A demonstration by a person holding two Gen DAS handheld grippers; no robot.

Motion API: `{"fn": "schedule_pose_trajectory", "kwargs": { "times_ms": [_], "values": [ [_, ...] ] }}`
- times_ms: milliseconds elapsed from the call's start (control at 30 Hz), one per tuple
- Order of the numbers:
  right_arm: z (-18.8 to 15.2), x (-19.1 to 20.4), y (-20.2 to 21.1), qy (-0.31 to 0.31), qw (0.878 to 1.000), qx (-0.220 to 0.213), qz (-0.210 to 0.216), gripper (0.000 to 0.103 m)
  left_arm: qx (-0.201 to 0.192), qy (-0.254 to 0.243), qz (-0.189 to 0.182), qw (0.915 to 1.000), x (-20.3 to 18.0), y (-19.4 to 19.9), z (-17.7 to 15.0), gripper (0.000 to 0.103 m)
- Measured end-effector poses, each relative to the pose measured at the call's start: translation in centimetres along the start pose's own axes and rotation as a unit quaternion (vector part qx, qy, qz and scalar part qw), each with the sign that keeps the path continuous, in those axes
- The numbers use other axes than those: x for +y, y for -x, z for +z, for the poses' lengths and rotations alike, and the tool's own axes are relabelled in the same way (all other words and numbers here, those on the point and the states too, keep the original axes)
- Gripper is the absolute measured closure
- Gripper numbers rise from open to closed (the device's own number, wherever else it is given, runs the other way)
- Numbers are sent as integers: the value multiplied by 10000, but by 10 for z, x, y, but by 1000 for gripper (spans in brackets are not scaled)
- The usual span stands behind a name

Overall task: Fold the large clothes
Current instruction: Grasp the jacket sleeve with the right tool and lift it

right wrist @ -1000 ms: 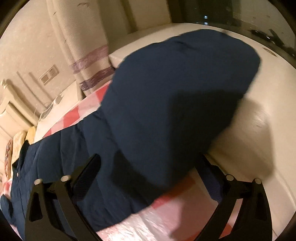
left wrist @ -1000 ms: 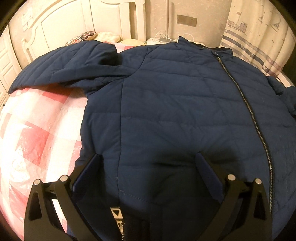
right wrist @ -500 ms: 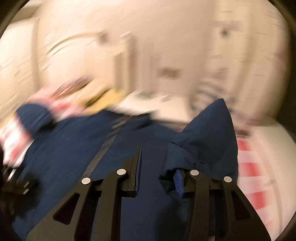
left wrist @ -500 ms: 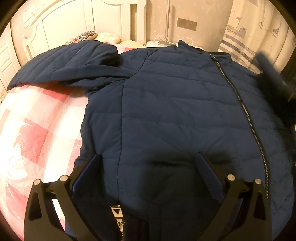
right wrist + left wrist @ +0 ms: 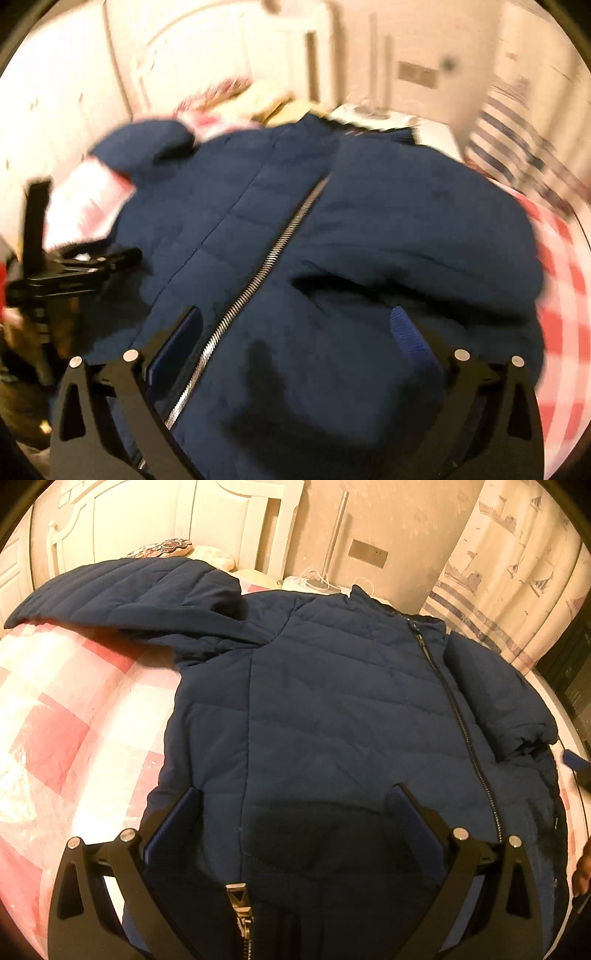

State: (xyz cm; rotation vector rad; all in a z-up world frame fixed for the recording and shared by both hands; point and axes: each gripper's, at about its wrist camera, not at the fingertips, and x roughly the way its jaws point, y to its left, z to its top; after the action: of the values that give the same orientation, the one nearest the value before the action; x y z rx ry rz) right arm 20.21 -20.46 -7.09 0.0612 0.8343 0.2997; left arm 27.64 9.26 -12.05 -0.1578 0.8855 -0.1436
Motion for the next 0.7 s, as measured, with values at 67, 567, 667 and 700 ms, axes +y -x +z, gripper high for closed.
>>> {"fn": "schedule_pose_trajectory", "kwargs": {
  "times_ms": [67,567,667,700],
  "values": [
    [-5,-40,31,-891,9938,-525,420,5,-31,18,-29,10000,1,1,-1,2],
    [66,-74,4,-1999,9722,-1217,31,73,-85,51,-44,9999,0,1,-2,2],
    [105,9,-10,-577,9920,-1112,166,70,-94,84,-85,9999,2,1,-2,2],
    [110,31,-15,-217,9943,-1022,199,63,-106,127,-133,9998,4,2,-2,2]
  ]
}}
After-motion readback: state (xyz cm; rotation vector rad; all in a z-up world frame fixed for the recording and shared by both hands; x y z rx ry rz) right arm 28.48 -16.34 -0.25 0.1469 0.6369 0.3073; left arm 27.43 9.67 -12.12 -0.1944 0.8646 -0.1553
